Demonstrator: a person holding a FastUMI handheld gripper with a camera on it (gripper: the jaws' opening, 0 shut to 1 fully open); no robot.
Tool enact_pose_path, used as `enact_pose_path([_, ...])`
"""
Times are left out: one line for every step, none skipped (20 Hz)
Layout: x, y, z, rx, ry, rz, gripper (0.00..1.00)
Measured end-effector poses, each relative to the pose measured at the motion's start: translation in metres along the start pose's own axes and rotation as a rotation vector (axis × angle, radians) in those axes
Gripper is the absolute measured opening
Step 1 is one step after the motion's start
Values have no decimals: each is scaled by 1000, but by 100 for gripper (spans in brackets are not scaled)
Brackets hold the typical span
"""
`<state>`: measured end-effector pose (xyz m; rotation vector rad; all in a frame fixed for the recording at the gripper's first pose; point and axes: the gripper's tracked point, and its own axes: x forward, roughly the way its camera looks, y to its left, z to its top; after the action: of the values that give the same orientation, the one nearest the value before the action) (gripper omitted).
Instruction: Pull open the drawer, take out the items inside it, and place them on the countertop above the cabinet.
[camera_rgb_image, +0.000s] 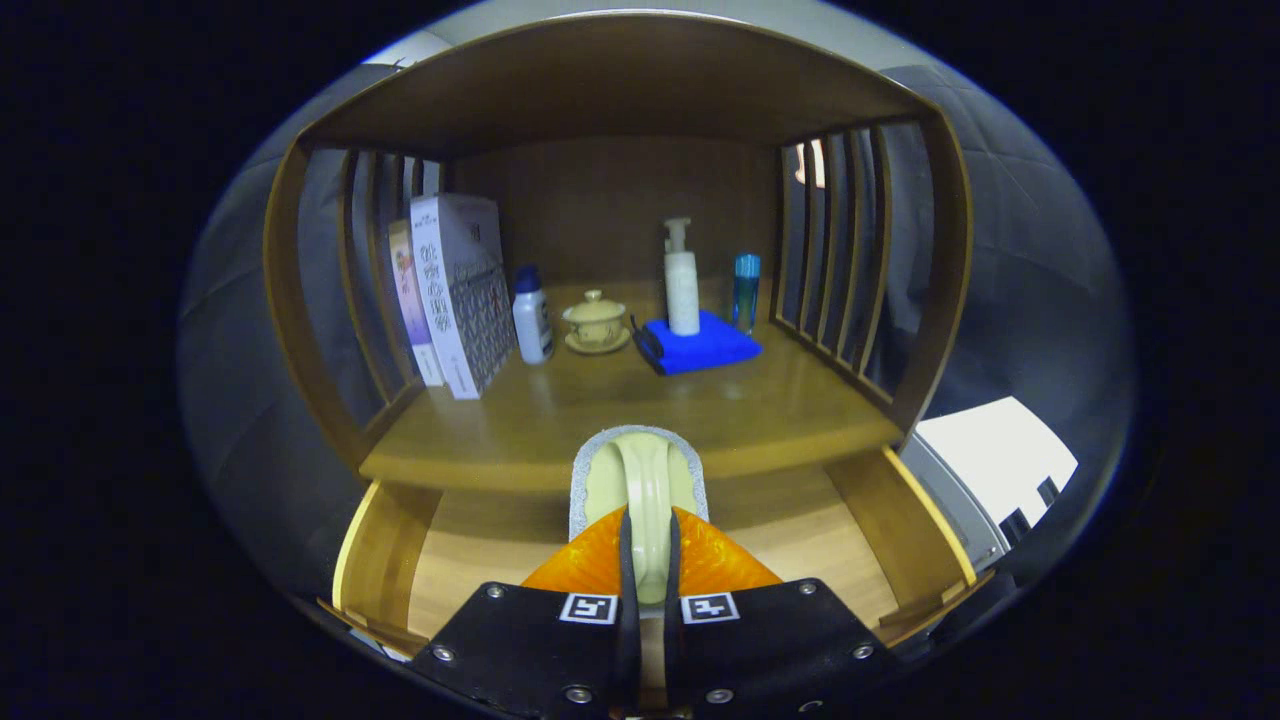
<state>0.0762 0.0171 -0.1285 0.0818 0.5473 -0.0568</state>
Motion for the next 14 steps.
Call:
enact_pose_path([7, 1, 10, 0, -16, 5, 9])
enact_pose_path([15, 2, 19, -7, -30, 11, 9])
enact_pose_path([25, 1, 27, -20, -39, 10, 9])
enact_pose_path([34, 1, 35, -33, -50, 12, 9])
enact_pose_path([46, 2, 44, -43, -64, 16, 9])
enact_pose_path([57, 2, 51, -50, -76, 18, 9])
enact_pose_path([68, 1, 58, -48, -83, 21, 9])
enact_pose_path([80, 4, 63, -41, -88, 33, 9])
enact_pose_path([91, 4, 66, -34, -91, 41, 9])
enact_pose_path([99, 3, 68, -35, -91, 44, 9])
enact_pose_path([111, 0, 68, -38, -87, 41, 9])
enact_pose_path([119, -3, 66, -40, -74, 41, 9])
enact_pose_path([128, -6, 62, -48, -59, 39, 11])
enact_pose_path([132, -6, 64, -43, -62, 49, 12])
